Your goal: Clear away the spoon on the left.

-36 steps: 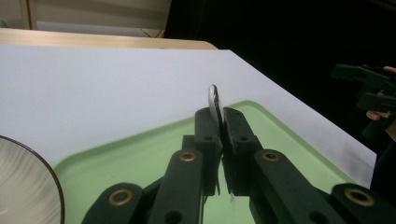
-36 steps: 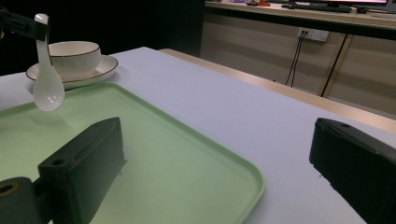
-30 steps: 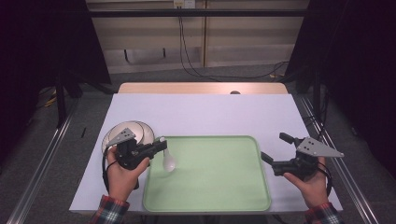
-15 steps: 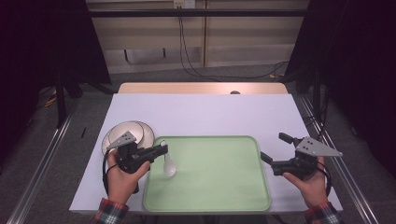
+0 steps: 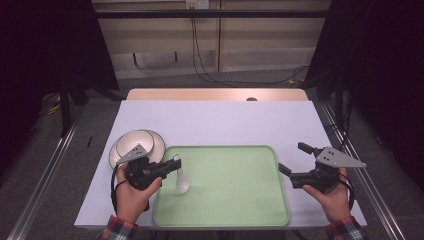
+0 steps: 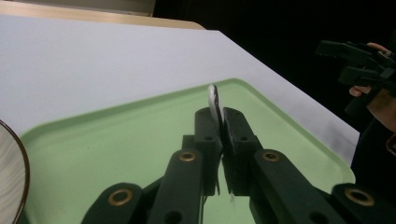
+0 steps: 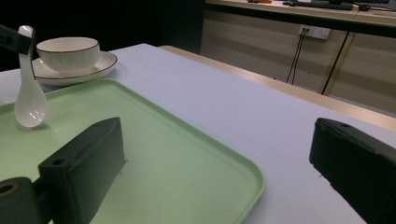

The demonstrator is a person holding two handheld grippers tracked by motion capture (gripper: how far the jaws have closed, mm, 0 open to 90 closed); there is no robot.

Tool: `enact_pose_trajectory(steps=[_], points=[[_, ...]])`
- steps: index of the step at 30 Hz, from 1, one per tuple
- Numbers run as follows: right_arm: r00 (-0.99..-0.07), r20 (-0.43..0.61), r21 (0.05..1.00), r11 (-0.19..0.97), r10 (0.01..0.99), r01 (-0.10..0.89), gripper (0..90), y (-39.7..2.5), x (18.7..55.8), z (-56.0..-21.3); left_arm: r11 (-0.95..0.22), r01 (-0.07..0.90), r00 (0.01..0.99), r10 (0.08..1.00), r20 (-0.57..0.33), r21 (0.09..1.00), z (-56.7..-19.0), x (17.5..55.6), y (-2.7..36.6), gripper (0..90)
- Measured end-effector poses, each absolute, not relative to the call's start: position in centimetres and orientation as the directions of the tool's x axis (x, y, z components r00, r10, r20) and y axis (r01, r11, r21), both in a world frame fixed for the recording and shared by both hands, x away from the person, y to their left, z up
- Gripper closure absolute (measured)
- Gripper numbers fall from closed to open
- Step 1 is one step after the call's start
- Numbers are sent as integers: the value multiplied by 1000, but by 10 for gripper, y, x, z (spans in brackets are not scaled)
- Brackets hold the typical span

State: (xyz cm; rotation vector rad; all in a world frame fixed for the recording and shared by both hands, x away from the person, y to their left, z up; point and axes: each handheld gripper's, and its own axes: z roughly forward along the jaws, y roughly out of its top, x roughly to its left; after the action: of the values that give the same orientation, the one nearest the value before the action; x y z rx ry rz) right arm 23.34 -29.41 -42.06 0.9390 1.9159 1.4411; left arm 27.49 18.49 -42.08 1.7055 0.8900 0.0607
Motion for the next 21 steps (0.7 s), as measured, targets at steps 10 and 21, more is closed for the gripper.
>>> enact_pose_trajectory(steps=[10, 21], points=[[-601, -22, 964, 175, 799, 198, 28, -293, 233, -420, -58, 536, 710, 572, -412, 842, -424, 270, 185, 854], [-599, -23, 964, 176, 800, 198, 28, -293, 234, -420, -55, 540, 711, 564, -420, 840, -428, 269, 183, 854]])
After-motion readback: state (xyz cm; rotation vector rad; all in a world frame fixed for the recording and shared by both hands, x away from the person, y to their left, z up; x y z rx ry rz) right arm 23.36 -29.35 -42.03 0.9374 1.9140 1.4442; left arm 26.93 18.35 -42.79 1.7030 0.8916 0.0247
